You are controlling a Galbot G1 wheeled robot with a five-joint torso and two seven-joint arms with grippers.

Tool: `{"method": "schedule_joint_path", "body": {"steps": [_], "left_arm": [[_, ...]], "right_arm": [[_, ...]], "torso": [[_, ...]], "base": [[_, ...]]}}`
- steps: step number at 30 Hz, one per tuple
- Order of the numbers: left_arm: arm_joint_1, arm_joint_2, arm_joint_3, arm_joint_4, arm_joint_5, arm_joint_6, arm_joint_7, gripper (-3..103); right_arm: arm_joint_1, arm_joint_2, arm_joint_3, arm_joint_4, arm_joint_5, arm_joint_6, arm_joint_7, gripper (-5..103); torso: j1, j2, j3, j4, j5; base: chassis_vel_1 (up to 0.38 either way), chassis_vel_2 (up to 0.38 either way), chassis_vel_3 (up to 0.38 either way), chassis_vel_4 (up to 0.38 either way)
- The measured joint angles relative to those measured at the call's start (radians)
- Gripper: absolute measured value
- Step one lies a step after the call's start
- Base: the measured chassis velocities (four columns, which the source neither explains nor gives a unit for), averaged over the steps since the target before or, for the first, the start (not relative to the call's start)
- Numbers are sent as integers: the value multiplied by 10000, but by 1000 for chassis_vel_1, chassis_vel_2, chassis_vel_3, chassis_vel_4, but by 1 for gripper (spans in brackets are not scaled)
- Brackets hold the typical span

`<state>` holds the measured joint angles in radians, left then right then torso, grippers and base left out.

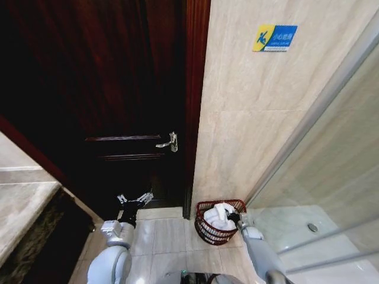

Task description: Discard the used towel into the hamper.

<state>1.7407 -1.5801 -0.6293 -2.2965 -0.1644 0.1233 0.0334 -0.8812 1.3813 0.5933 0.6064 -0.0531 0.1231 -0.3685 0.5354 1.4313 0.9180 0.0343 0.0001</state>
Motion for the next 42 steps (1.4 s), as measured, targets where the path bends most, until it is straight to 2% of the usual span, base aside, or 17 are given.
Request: {"method": "schedule_joint_path", "body": {"steps": [16,24,29,31,32,33,34,37,39,42], "left_arm": [[1,0,-1,0,0,0,0,100],[1,0,0,0,0,0,0,100],[1,0,0,0,0,0,0,100],[1,0,0,0,0,0,0,100],[0,0,0,0,0,0,0,100],[1,0,0,0,0,0,0,100],[1,0,0,0,0,0,0,100],[1,0,0,0,0,0,0,100],[1,0,0,0,0,0,0,100],[1,0,0,0,0,0,0,100]], "right_arm": [[566,-4,52,-680,-428,-127,258,8],[883,-23,451,-1490,-1052,-162,751,8],[1056,-75,742,-2003,-1145,-125,804,6],[1267,-22,1228,-2527,-1532,-138,863,16],[1346,21,1441,-2715,-1732,-138,884,16],[1436,79,1660,-2939,-1909,-146,913,21],[1436,79,1660,-2939,-1909,-146,913,21],[1603,225,2038,-3268,-1992,-247,986,37],[1619,246,2065,-3279,-1982,-270,993,37],[1611,253,2046,-3103,-1783,-340,1049,54]], "torso": [[7,1,0,9,0],[5,1,0,3,0],[5,1,0,2,-2],[5,1,0,2,-4],[5,1,0,2,-4],[5,1,0,3,-3],[5,1,0,3,-3],[5,0,0,5,-1],[5,0,0,5,0],[5,0,0,4,-1]], "base": [[52,41,46,61],[0,0,0,0],[0,0,0,0],[0,0,0,0],[0,0,0,0],[0,0,0,0],[0,0,0,0],[0,0,0,0],[0,0,0,0],[0,0,0,0]]}}
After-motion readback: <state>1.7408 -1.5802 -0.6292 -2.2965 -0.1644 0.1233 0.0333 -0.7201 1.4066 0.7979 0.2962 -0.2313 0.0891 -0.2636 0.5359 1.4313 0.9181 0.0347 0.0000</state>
